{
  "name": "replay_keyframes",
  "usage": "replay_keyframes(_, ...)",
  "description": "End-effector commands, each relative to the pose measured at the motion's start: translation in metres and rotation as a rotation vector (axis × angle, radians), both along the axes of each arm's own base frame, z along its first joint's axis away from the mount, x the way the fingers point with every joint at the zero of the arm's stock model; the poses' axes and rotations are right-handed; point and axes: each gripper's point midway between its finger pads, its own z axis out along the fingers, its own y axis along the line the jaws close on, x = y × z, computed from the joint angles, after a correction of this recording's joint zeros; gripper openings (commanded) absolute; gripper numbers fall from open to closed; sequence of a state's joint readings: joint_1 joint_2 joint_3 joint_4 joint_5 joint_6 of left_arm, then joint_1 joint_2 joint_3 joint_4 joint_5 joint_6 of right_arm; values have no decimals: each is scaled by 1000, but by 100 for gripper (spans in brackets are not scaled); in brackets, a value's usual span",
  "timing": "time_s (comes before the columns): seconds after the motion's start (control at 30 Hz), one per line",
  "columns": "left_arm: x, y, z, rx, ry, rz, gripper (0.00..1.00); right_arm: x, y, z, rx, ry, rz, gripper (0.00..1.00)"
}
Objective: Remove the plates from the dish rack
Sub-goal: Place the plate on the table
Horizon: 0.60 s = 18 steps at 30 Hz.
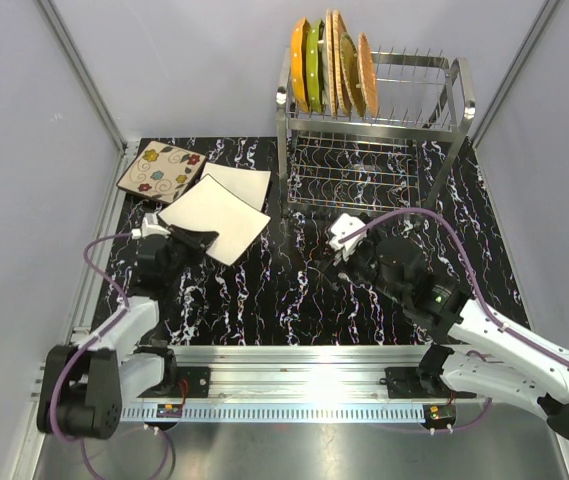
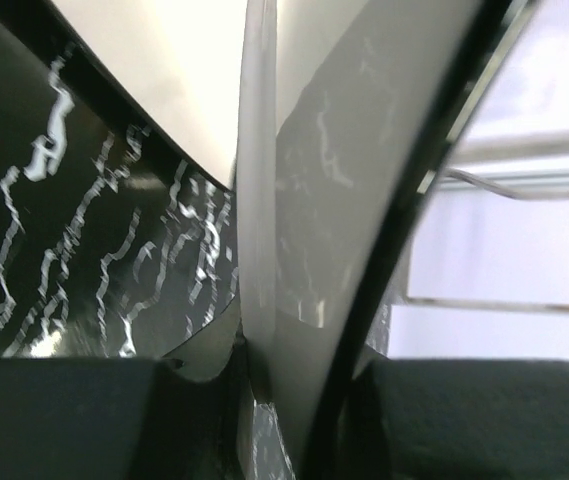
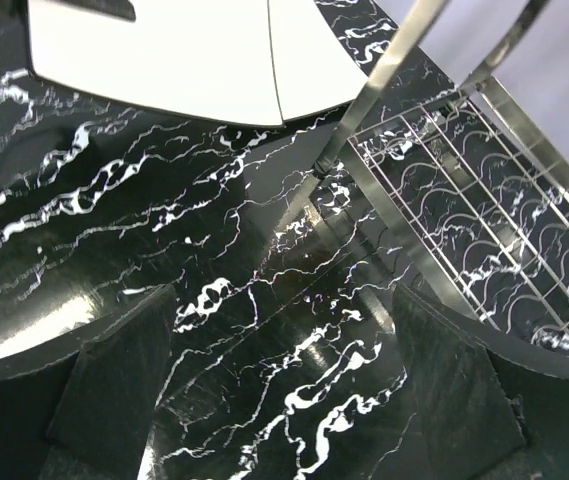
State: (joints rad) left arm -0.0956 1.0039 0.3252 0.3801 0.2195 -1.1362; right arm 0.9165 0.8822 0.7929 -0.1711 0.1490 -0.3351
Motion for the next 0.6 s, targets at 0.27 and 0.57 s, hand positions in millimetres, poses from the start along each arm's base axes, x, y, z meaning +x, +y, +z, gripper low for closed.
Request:
replay_keyframes(0.27, 88, 10, 128, -71, -473, 98, 0, 9, -15, 32, 173, 37, -100, 95)
replay_keyframes(0.57, 139, 19, 120, -170, -486, 183, 0, 11, -19, 34, 194, 38, -116, 94)
